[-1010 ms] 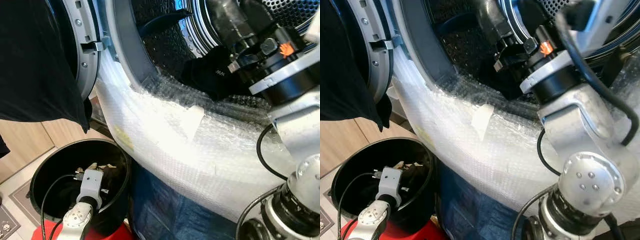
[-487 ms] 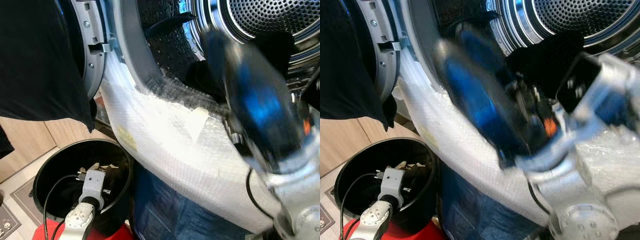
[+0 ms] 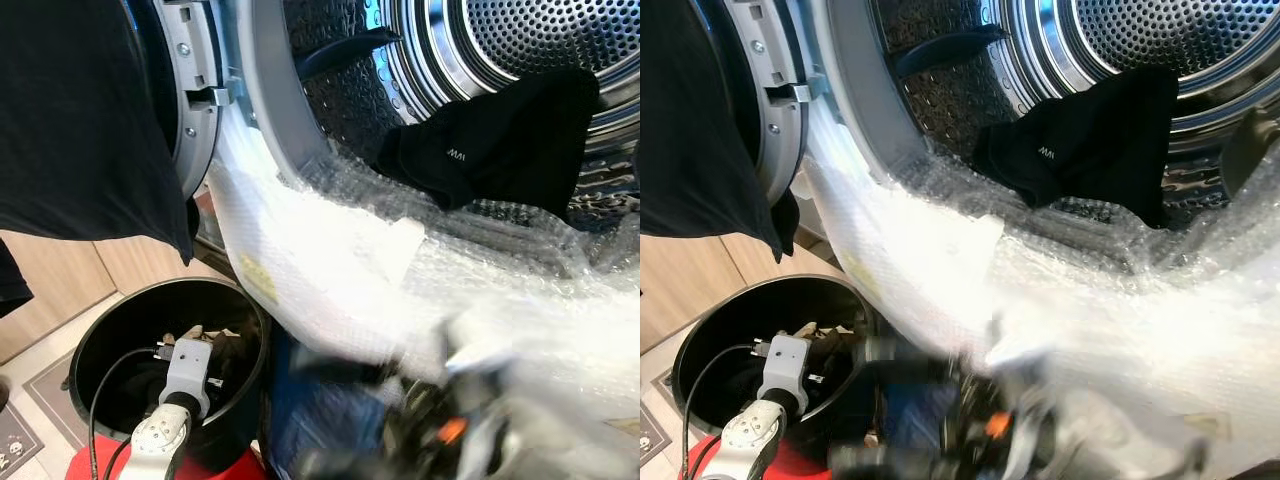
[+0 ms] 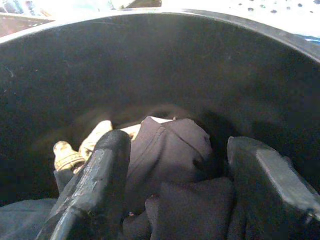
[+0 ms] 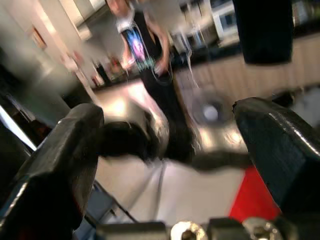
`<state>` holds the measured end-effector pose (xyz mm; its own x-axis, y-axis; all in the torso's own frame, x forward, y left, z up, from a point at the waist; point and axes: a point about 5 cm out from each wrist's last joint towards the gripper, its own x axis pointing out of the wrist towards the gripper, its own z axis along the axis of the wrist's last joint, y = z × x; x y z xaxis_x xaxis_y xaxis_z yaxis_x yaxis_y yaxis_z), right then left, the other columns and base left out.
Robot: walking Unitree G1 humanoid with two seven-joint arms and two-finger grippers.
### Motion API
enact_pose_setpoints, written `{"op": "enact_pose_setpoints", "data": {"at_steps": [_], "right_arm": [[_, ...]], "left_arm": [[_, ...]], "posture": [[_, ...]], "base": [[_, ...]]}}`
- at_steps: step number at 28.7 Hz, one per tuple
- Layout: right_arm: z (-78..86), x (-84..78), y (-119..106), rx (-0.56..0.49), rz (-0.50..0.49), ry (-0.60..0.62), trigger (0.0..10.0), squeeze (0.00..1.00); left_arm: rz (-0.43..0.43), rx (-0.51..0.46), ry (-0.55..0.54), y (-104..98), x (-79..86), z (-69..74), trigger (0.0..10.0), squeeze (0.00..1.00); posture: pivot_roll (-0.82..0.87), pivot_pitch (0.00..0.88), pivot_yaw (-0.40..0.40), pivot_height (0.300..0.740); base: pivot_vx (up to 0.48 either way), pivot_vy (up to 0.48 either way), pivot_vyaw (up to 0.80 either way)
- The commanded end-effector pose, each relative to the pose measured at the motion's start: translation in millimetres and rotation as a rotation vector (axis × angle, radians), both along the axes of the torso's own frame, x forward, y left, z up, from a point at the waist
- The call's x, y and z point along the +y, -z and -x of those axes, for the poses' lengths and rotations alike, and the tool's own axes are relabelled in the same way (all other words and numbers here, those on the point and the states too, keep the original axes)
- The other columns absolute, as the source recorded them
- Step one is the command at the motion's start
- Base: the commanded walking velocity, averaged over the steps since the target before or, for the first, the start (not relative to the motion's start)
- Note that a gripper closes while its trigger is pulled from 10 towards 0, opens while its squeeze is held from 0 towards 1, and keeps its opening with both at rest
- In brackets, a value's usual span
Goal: Clothes washing
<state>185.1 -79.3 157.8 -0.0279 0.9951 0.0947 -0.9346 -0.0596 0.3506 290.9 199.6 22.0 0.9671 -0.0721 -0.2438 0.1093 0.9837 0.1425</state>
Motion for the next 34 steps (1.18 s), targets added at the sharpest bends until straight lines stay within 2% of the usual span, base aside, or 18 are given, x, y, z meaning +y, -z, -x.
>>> {"op": "enact_pose_setpoints", "data": {"at_steps": [1,2,5,7,8,9,11,12,13,14,15,24,25,29,31,34], "right_arm": [[-14.5,3.7,26.6,-0.09,0.183,0.079,10.0,0.0],[-18.0,3.4,36.4,-0.077,0.217,0.084,10.0,0.0],[-23.3,3.2,41.1,-0.106,0.225,0.115,10.0,0.0],[-36.4,3.2,60.6,-0.115,0.3,0.176,10.0,0.0],[-36.4,3.2,60.6,-0.115,0.3,0.176,10.0,0.0],[-38.8,2.5,80.3,-0.099,0.354,0.187,10.0,0.0],[-34.7,1.8,96.1,-0.071,0.394,0.164,10.0,0.0],[-31.2,0.0,121.3,-0.042,0.468,0.164,10.0,0.0],[-31.2,0.0,121.3,-0.042,0.468,0.164,10.0,0.0],[-32.1,-0.7,129.4,-0.065,0.514,0.188,10.0,0.0],[-41.8,-3.5,142.8,-0.089,0.604,0.307,10.0,0.0],[-49.6,-13.3,183.7,-0.067,0.797,0.485,10.0,0.0],[-47.1,-10.9,189.6,-0.061,0.808,0.509,10.0,0.0],[-37.1,-7.8,197.5,-0.032,0.801,0.461,10.0,0.0],[-30.5,-13.6,205.9,-0.054,0.86,0.444,10.0,0.0],[-29.5,-19.7,211.2,0.004,0.887,0.513,10.0,0.0]], "left_arm": [[0.001,0.137,0.011,26.7,-3.4,20.3,10.0,0.0],[0.003,0.135,0.01,26.3,-3.3,20.1,10.0,0.0],[0.004,0.133,0.012,26.0,-3.4,19.9,10.0,0.0],[0.001,0.133,0.014,25.7,-3.3,19.5,10.0,0.0],[0.001,0.133,0.014,25.7,-3.3,19.5,10.0,0.0],[0.001,0.133,0.013,25.6,-3.3,19.5,10.0,0.0],[0.003,0.131,0.011,25.4,-2.9,19.5,10.0,0.0],[0.002,0.127,0.007,24.7,-1.7,19.2,10.0,0.0],[0.002,0.127,0.007,24.7,-1.7,19.2,10.0,0.0],[0.001,0.125,0.004,24.5,-1.1,19.1,10.0,0.0],[0.001,0.123,0.001,24.2,-0.7,19.1,10.0,0.0],[0.005,0.113,-0.004,23.6,-0.8,19.7,10.0,0.0],[0.007,0.111,-0.008,23.4,-0.2,19.7,10.0,0.0],[0.007,0.109,-0.01,22.7,0.4,19.1,10.0,0.0],[0.007,0.104,-0.016,21.6,2.1,18.7,10.0,0.0],[0.006,0.106,-0.018,22.2,2.5,19.4,10.0,0.0]], "posture": [[-0.01,0.065,-0.034,0.74],[0.0,0.076,-0.03,0.74],[0.0,0.077,-0.029,0.74],[-0.01,0.084,-0.026,0.74],[-0.01,0.084,-0.026,0.74],[0.0,0.086,-0.026,0.74],[0.0,0.086,-0.026,0.74],[0.01,0.085,-0.029,0.74],[0.01,0.085,-0.029,0.74],[0.01,0.085,-0.029,0.74],[0.01,0.087,-0.03,0.74],[0.01,0.085,-0.032,0.74],[0.01,0.085,-0.032,0.74],[0.02,0.083,-0.033,0.74],[0.03,0.082,-0.036,0.74],[0.03,0.082,-0.036,0.74]], "base": [[0.0,0.0,0.0],[0.0,0.0,0.0],[0.0,0.0,0.0],[0.0,0.0,0.0],[0.0,0.0,0.0],[0.0,0.0,0.0],[0.0,0.0,0.0],[0.0,0.0,0.0],[0.0,0.0,0.0],[0.0,0.0,0.0],[0.0,0.0,0.0],[0.0,0.0,0.0],[0.0,0.0,0.0],[0.0,0.0,0.0],[0.0,0.0,0.0],[0.0,0.0,0.0]]}}
